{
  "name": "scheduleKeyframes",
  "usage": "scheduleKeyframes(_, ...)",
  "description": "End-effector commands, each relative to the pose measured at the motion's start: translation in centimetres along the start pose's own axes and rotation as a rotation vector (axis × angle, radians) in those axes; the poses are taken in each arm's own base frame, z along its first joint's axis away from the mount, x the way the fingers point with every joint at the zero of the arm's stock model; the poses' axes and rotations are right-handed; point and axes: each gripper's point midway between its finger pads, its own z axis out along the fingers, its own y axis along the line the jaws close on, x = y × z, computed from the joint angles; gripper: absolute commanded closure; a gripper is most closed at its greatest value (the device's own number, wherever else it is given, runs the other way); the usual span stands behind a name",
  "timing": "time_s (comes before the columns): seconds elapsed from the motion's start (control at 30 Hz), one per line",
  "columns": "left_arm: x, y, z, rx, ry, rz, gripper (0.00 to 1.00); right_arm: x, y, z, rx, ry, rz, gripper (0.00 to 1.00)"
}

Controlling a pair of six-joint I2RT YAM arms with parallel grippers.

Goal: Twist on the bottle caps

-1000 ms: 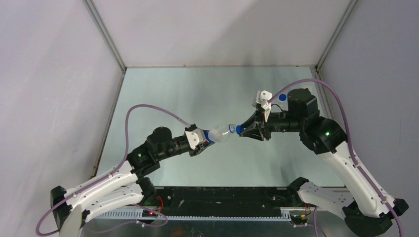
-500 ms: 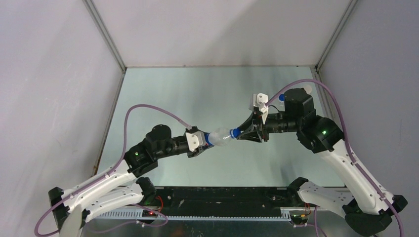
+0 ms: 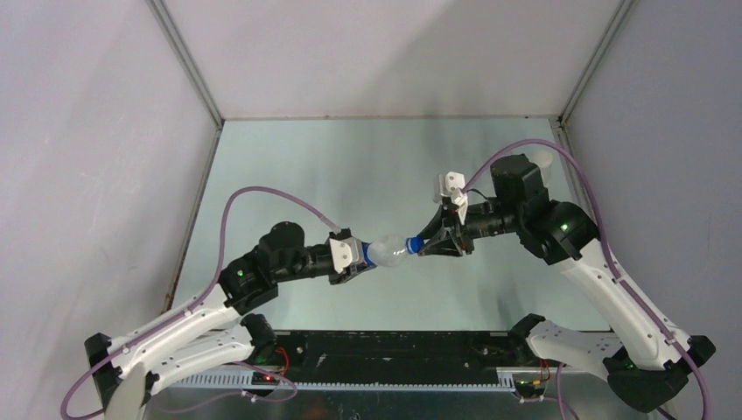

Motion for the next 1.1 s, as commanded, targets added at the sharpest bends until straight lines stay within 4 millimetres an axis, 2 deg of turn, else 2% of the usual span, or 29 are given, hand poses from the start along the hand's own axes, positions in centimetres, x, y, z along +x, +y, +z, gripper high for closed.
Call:
scheduleKeyframes(0.0, -4.8, 0.0, 0.1, 0.039, -0.155, 0.059, 0.58, -0.3, 0.5, 0.8, -0.067, -0.001, -0.018, 1.0)
scheduleKeyframes(0.37, -5.7, 2.4, 0.5, -0.12, -0.252, 0.052, 0.56, -0.7, -1.2, 2.1, -0.018, -0.008, 0.145, 1.0)
scheduleKeyframes(0.53, -5.4, 3.9, 0.7, -0.229, -0.248, 0.093, 0.56, -0.2, -2.2, 2.9, 0.03, 0.016, 0.325, 1.0)
scheduleKeyframes(0.77, -5.1, 6.4, 0.4, -0.394, -0.186, 0.138, 0.59, 2.1, -4.9, 3.4, 0.217, 0.114, 0.625, 1.0)
scheduleKeyframes(0.87, -5.0, 6.7, 0.4, -0.44, -0.184, 0.164, 0.6, 2.8, -5.5, 3.8, 0.262, 0.128, 0.734, 1.0)
scheduleKeyframes(1.07, -5.2, 7.2, 0.4, -0.517, -0.224, 0.17, 0.6, 2.6, -6.4, 4.3, 0.335, 0.095, 0.901, 1.0)
